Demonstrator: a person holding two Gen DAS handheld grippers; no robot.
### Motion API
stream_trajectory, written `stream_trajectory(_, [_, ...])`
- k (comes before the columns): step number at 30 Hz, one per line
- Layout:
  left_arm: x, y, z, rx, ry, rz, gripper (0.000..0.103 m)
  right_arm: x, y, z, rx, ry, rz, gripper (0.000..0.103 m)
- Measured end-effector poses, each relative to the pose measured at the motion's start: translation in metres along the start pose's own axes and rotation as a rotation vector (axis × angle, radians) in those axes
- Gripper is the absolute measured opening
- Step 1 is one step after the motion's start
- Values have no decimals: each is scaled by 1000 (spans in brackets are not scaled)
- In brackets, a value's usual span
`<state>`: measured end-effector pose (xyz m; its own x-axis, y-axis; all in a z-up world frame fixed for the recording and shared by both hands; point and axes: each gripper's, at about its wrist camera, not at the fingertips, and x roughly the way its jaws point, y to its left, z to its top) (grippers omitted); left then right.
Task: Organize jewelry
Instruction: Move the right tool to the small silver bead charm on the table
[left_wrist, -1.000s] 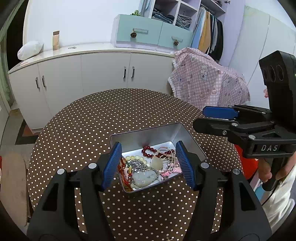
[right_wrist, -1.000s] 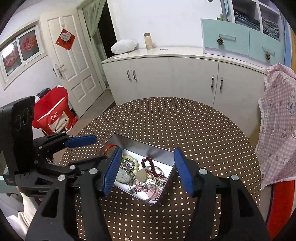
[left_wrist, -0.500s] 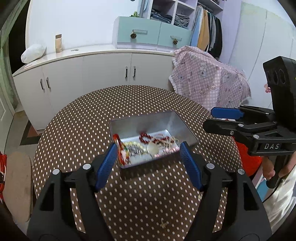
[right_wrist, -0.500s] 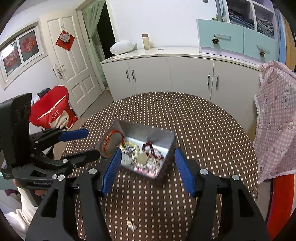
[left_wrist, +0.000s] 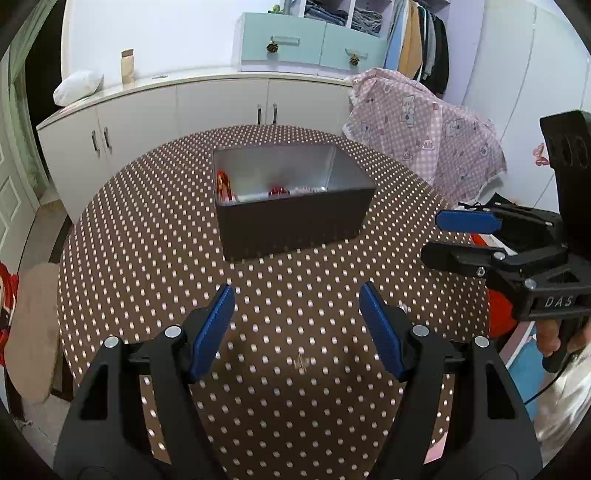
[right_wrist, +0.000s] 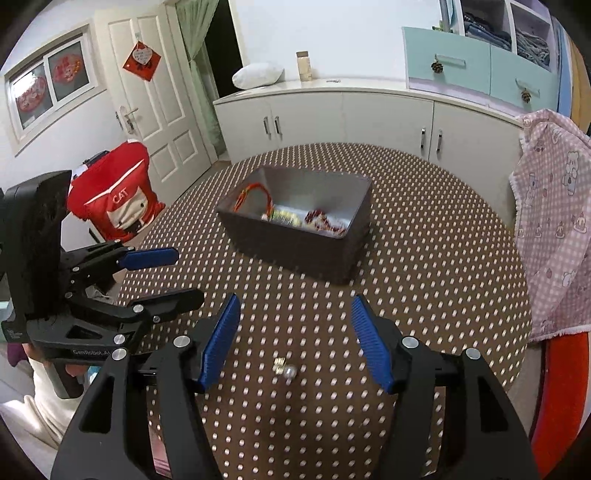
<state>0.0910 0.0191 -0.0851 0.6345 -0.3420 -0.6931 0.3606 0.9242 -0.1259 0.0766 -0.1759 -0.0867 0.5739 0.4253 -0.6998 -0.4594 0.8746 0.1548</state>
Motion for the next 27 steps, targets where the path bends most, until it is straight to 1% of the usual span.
stream_trajectory(9, [-1, 2, -38, -28, 28, 8, 70, 12, 2, -33, 17, 42, 11, 59])
stream_trajectory(13, [-1, 4, -50, -32, 33, -15, 70, 17, 7, -45, -1, 62, 7, 59])
stream_trajectory(19, [-1, 0, -64, -3, 28, -42, 69, 24, 15, -55, -45, 67, -7, 59])
stream_trajectory(20, [0, -1, -65, 0, 27, -40, 67, 26, 15, -55, -47, 69, -11, 59])
stream_trajectory(21, [1, -2, -65, 6, 23, -33, 61, 28, 15, -55, -49, 71, -14, 59])
stream_trajectory(22, [3, -3, -64, 13, 24, -31, 58, 30, 15, -55, -49, 71, -17, 59])
stream_trajectory(24, [8, -5, -60, 26, 24, -18, 45, 32, 15, -54, -51, 66, -21, 59])
stream_trajectory(25, [10, -6, -58, 29, 21, -5, 41, 33, 16, -54, -56, 63, -24, 59])
stream_trajectory(26, [12, -6, -55, 32, 22, -1, 37, 34, 17, -54, -66, 59, -31, 56])
stream_trajectory(27, [13, -6, -54, 34, 23, -4, 35, 35, 18, -53, -75, 58, -39, 54])
